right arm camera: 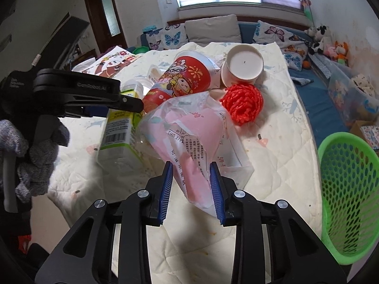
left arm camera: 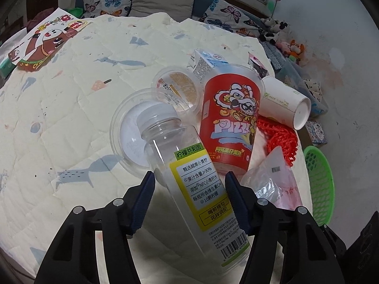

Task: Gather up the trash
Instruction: 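Grasp the pink plastic bag with the right tool while the left tool grasps the clear bottle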

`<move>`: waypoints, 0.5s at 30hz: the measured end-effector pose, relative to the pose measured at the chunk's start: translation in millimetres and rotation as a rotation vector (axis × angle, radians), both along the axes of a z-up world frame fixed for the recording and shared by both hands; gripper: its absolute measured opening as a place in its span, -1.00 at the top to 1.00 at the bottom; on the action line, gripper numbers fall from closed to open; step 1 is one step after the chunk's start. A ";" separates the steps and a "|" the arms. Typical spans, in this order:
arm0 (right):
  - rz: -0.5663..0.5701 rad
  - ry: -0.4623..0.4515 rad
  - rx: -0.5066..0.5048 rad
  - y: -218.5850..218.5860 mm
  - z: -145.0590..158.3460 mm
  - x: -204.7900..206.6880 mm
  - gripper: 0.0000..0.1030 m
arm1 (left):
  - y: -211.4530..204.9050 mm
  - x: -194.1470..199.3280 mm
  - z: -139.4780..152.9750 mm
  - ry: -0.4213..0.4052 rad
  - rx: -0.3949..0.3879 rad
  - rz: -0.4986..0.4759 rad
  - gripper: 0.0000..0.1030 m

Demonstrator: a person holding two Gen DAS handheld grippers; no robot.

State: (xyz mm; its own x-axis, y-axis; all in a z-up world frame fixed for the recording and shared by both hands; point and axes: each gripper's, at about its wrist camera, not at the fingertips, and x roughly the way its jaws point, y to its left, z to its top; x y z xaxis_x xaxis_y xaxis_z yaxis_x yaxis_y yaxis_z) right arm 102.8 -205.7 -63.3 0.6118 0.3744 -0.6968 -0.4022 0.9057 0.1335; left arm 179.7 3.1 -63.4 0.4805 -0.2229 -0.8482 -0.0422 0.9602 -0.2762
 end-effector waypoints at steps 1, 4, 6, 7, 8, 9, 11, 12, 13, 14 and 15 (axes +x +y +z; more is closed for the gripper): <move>-0.001 0.000 0.006 0.1 0.9 -1.5 0.42 | 1.5 -1.5 0.5 0.001 -0.007 -0.003 -0.10; -0.011 -0.010 0.025 -3.2 6.0 -7.3 0.47 | 6.3 -10.2 4.5 -0.005 -0.027 -0.014 -0.04; -0.016 -0.023 0.038 -6.1 10.9 -12.7 0.53 | 9.7 -17.1 7.8 -0.009 -0.038 -0.028 -0.03; -0.019 -0.028 0.041 -7.2 13.3 -15.0 0.54 | 10.4 -20.7 9.4 -0.013 -0.041 -0.036 -0.02; -0.022 -0.034 0.045 -8.3 16.3 -17.2 0.55 | 11.8 -25.4 11.4 -0.018 -0.041 -0.045 -0.01; -0.025 -0.039 0.051 -9.7 18.9 -19.8 0.56 | 13.3 -30.0 13.4 -0.023 -0.044 -0.051 0.01; -0.030 -0.049 0.057 -11.9 24.2 -25.7 0.57 | 15.6 -37.6 17.6 -0.034 -0.054 -0.068 0.03; -0.032 -0.056 0.056 -11.9 26.4 -27.9 0.57 | 16.4 -40.5 19.0 -0.038 -0.056 -0.071 0.04; -0.035 -0.062 0.056 -12.7 29.1 -30.4 0.57 | 17.4 -44.1 21.5 -0.043 -0.061 -0.078 0.05; -0.037 -0.067 0.056 -14.0 31.6 -32.8 0.57 | 18.7 -46.4 23.2 -0.045 -0.066 -0.084 0.05; -0.042 -0.072 0.055 -15.7 33.4 -35.2 0.57 | 19.2 -48.7 24.4 -0.047 -0.068 -0.091 0.05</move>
State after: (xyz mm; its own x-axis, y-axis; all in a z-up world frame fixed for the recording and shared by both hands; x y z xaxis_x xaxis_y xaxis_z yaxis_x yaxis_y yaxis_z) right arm 67.6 -221.4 -29.9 0.6755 0.3841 -0.6294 -0.3746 0.9140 0.1557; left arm 131.0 22.3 -39.0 0.4942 -0.3239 -0.8067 0.0584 0.9383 -0.3409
